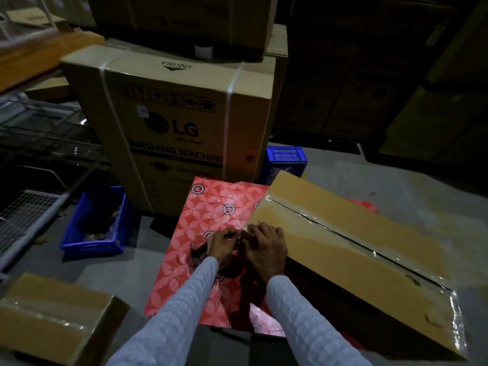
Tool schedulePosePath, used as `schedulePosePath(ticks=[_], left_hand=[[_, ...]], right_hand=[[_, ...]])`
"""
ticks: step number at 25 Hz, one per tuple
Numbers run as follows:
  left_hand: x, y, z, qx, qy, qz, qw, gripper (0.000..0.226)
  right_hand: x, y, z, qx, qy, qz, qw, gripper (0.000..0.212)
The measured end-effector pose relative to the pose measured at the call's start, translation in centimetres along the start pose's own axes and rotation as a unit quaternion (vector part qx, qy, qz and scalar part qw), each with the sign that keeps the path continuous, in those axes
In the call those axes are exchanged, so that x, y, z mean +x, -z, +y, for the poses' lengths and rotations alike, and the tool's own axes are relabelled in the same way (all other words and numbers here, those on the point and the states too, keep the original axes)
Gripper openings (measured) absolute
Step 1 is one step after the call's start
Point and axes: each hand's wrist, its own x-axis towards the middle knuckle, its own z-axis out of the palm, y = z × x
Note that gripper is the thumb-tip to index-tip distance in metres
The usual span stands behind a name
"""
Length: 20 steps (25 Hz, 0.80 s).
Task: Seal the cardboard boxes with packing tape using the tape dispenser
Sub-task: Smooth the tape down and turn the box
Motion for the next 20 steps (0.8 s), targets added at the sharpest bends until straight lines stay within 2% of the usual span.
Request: schedulePosePath(ticks=[3, 8, 13, 17, 20], left_hand=[[0.1, 0.0, 0.8, 0.023, -0.023, -0.015, 0.999, 0.010], [-1.0, 0.9, 1.0, -0.073, 0.051, -0.082, 0.993, 0.010], [0.0, 1.2, 0.5, -0.050, 0.056, -0.090, 0.993, 0.005], [2.5, 3.2, -0.3, 0.037, -0.015, -0.116, 0.992, 0.016], [3.5, 3.6, 0.1, 0.134, -0.081, -0.148, 0.977, 0.018]], right_hand=[[0.0, -0.4, 0.5, 0.002, 0.008, -0.007, 1.000, 0.027], [0.0, -0.7, 1.0, 0.008, 0.014, -0.021, 1.000, 0.027], [-0.3, -0.8, 1.1, 0.000, 0.023, -0.018, 1.000, 0.029], [0.0, -0.6, 1.1, -0.010, 0.036, 0.008, 0.999, 0.028], [0.1, -0.7, 0.5, -0.015, 0.024, 0.012, 1.000, 0.028]])
